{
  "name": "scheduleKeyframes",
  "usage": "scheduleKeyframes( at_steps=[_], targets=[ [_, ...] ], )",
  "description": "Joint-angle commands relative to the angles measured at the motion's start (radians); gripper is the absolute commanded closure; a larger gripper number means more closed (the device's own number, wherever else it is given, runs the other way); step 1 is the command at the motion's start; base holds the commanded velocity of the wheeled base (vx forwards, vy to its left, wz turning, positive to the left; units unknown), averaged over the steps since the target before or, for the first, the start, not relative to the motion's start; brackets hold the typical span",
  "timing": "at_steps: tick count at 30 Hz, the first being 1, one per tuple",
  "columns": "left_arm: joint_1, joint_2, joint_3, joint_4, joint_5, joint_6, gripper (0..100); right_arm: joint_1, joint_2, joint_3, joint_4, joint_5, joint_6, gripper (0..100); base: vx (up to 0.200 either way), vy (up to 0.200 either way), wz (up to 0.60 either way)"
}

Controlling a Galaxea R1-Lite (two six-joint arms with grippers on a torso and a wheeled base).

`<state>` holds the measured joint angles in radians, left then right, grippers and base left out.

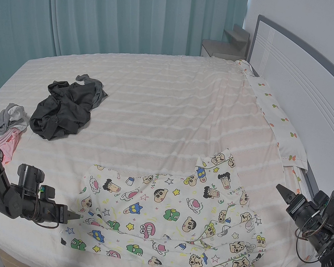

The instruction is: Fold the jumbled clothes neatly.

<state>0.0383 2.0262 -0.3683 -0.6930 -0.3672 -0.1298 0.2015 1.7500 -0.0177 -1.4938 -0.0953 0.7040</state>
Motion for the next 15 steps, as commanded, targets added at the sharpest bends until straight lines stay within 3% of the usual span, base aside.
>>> scheduleKeyframes(
  at_steps=[1, 5, 10, 15],
  targets=[
    [-0.001, 0.000, -0.004, -0.005, 0.001, -0.001, 0, 0.001, 0.002, 0.018, 0.000, -0.001, 0.000, 0, 0.000, 0.000, 0.00],
    [0.012, -0.012, -0.052, -0.033, 0.002, -0.016, 0, 0.001, 0.002, 0.018, 0.000, 0.000, 0.000, 0, 0.000, 0.000, 0.00],
    [0.003, -0.009, -0.181, -0.056, 0.054, -0.159, 0, 0.001, 0.002, 0.018, 0.000, 0.000, 0.000, 0, 0.000, 0.000, 0.00],
    [-0.014, 0.066, -0.297, -0.051, 0.110, -0.169, 0, 0.003, 0.000, 0.018, -0.002, 0.000, 0.000, 0, 0.000, 0.000, 0.00]
  ],
)
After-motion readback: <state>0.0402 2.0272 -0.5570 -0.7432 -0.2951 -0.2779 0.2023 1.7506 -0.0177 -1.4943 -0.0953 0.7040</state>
